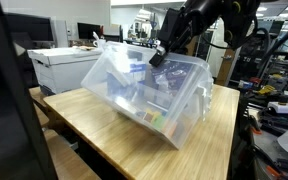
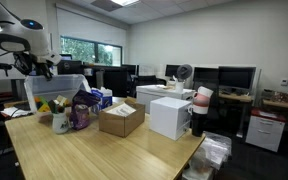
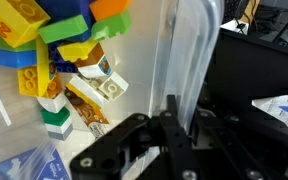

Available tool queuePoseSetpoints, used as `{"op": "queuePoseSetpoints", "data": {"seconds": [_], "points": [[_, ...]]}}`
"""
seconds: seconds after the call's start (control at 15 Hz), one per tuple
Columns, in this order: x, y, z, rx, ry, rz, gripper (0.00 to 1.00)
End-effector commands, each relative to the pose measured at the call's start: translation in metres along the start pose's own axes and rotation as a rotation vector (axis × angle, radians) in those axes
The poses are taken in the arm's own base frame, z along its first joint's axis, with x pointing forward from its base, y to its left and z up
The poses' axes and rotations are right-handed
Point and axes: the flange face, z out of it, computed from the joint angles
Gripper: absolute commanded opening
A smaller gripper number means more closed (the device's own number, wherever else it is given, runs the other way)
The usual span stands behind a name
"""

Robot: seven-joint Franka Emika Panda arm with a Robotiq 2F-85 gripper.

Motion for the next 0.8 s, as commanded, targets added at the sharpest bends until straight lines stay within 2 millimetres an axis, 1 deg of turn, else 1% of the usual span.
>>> {"op": "queuePoseSetpoints", "data": {"seconds": [0.0,0.73], "points": [[-0.002,0.008,-0.012,0.039,0.017,-0.047,0.05],[0.002,0.024,-0.016,0.136,-0.003,-0.070,0.05]]}}
